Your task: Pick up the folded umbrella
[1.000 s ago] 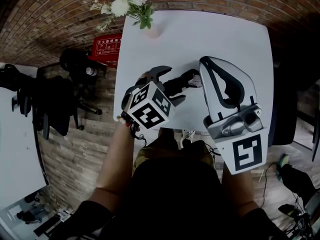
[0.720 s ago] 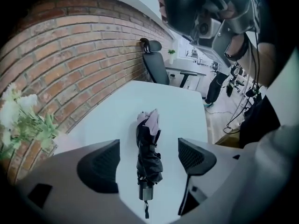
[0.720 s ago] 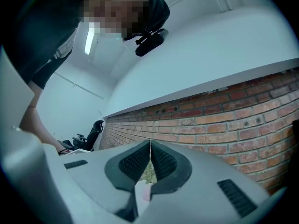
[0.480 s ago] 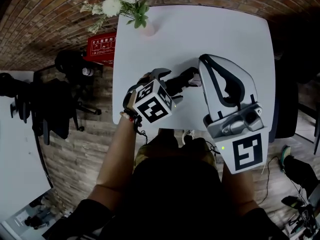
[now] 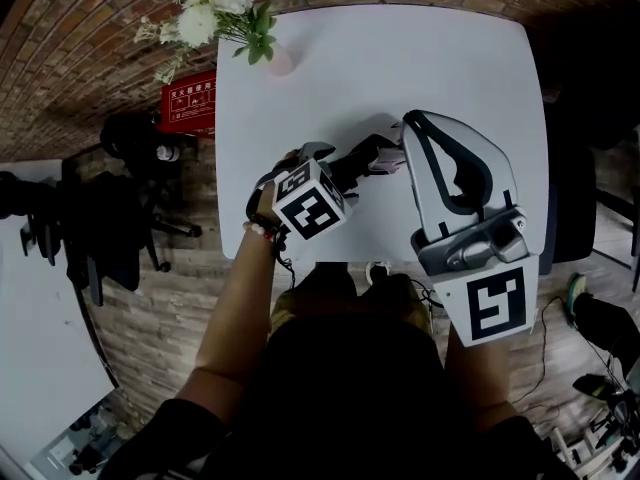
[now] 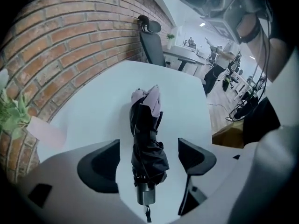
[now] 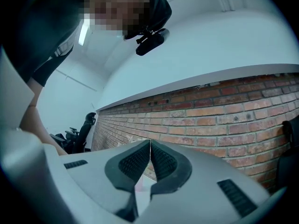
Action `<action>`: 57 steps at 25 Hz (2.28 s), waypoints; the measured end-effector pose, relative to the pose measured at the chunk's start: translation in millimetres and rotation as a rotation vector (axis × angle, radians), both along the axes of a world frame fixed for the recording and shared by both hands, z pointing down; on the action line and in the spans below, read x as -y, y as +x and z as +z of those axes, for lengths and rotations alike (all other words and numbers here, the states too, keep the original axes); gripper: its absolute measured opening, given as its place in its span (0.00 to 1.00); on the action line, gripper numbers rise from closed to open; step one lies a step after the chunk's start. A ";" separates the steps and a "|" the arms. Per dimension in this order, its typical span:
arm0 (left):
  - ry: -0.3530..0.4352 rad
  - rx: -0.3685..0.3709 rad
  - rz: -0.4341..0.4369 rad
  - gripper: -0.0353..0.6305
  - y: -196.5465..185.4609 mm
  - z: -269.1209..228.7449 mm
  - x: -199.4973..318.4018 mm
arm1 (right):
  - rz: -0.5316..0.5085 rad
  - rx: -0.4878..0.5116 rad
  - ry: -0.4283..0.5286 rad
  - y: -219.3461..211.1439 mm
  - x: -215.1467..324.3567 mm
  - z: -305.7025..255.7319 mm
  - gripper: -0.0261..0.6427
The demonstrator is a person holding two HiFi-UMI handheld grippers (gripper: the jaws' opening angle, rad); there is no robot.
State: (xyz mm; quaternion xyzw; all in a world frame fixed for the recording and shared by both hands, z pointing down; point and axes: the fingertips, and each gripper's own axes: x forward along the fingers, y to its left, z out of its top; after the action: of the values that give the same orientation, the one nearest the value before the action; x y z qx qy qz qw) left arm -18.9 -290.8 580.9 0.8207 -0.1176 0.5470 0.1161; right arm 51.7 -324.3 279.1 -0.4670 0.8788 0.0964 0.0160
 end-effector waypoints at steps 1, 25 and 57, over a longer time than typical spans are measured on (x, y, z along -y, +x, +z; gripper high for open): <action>-0.008 0.014 0.002 0.64 -1.0 4.4 -0.3 | 0.005 -0.002 -0.003 1.6 0.7 1.5 0.08; -0.150 0.191 0.064 0.64 -6.1 63.6 -3.9 | 0.066 -0.035 -0.045 18.3 10.4 23.5 0.08; -0.123 0.320 0.039 0.39 -1.1 67.8 -0.1 | 0.045 -0.006 -0.036 22.8 6.5 16.0 0.08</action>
State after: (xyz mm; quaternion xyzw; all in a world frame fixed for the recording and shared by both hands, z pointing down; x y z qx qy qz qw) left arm -20.1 -290.7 648.6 0.7167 -0.0849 0.6788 0.1354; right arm 74.5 -330.8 295.1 -0.4867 0.8697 0.0824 0.0031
